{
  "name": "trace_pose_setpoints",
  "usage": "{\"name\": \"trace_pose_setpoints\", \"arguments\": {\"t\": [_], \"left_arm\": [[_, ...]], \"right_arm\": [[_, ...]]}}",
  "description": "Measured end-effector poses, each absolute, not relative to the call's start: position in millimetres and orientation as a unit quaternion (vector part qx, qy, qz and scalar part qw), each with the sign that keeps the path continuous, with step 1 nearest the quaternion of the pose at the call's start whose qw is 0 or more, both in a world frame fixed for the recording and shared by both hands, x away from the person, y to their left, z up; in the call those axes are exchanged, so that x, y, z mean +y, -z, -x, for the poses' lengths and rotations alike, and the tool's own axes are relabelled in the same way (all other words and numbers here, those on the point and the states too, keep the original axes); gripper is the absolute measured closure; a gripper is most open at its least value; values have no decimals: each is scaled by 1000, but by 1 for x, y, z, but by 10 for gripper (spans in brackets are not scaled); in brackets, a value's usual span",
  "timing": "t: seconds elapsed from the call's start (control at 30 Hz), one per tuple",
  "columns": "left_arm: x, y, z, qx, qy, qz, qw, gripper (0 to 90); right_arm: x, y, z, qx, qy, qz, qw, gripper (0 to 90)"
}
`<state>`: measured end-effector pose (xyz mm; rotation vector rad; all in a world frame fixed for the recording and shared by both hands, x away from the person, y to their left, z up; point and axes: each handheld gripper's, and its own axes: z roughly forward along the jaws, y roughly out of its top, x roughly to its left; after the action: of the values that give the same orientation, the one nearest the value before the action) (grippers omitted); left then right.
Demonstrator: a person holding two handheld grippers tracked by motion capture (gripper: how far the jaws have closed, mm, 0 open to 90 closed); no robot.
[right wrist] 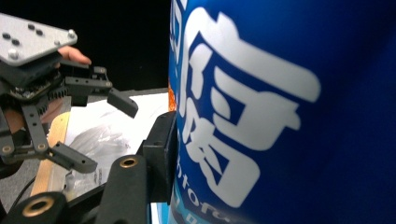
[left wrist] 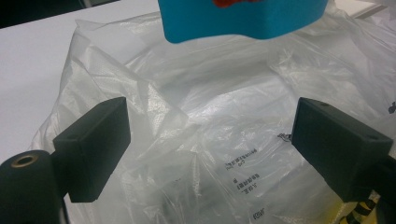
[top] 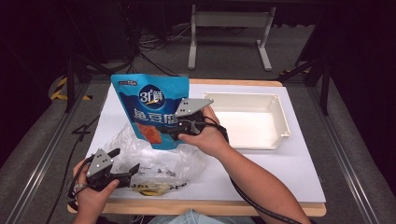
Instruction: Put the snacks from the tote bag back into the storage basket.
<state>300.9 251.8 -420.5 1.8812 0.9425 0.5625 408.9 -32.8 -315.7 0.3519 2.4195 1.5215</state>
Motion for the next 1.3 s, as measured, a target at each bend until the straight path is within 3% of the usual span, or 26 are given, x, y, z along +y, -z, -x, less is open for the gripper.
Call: {"name": "trace_pose_setpoints", "arguments": {"t": [0.8, 1.3], "left_arm": [[252, 420, -300, 384, -231, -765, 463, 127], [251, 420, -300, 383, -234, -765, 461, 127]], "right_arm": [[-48, 287, -409, 826, -530, -122, 150, 522], [-87, 279, -415, 816, -529, -147, 178, 522]]}}
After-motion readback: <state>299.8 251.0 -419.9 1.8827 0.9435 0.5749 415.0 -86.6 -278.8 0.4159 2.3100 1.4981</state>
